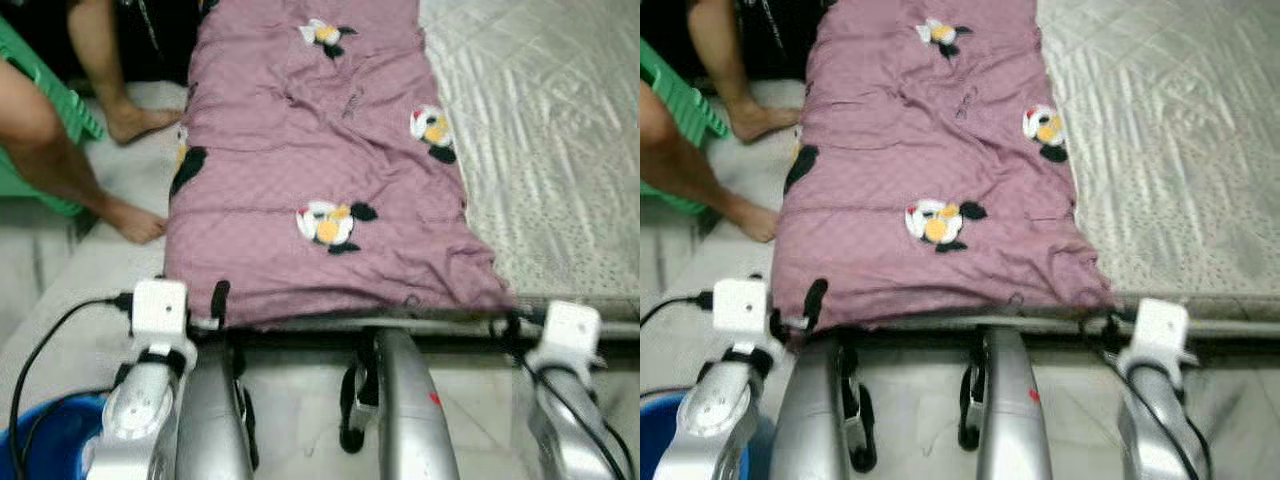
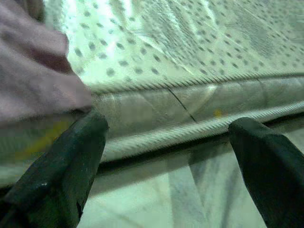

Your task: Clean up the room

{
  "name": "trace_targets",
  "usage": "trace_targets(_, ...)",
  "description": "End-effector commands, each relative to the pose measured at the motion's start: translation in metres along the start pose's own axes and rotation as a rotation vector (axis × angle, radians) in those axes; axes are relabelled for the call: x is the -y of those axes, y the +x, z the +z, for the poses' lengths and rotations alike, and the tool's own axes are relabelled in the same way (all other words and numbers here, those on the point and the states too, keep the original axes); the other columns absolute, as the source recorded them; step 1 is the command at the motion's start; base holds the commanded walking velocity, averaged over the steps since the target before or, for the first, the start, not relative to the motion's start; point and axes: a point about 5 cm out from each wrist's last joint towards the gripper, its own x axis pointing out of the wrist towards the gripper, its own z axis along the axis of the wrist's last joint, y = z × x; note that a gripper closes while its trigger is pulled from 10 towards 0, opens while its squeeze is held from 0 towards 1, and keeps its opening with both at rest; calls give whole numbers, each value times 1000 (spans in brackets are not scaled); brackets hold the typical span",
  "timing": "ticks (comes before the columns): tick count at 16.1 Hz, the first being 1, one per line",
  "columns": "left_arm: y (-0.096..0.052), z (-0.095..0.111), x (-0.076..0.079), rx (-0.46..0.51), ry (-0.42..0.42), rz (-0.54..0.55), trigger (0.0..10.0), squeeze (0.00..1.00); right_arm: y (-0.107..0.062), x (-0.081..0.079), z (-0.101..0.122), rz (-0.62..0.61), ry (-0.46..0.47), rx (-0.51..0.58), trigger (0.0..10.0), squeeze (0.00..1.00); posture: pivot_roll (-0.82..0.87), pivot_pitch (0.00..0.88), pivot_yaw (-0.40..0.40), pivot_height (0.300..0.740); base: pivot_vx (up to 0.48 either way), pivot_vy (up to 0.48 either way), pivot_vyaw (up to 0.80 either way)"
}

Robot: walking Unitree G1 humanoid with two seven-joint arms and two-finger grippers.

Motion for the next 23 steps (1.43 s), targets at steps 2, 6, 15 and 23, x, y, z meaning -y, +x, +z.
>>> trace_targets(2, 0, -10, 0, -33, -8, 0, 10000, 0, -16, 15, -9, -6, 49, -62, 10000, 0, 34, 267, -36, 576, 0, 0, 0)
trace_targets(6, 9, -8, 4, -13, -23, -9, 10000, 0, 13, -10, 70, 99, 116, 225, 10000, 0, 26, 249, -33, 576, 0, 0, 0)
trace_targets(15, 15, -5, 8, 14, -44, -3, 10000, 0, 23, -143, 76, 611, 70, 60, 10000, 0, 53, 226, -39, 576, 0, 0, 0)
trace_targets(23, 13, -8, 10, -2, -48, -18, 10000, 0, 33, -69, 5, 324, 12, -235, 10000, 0, 39, 238, -38, 576, 0, 0, 0)
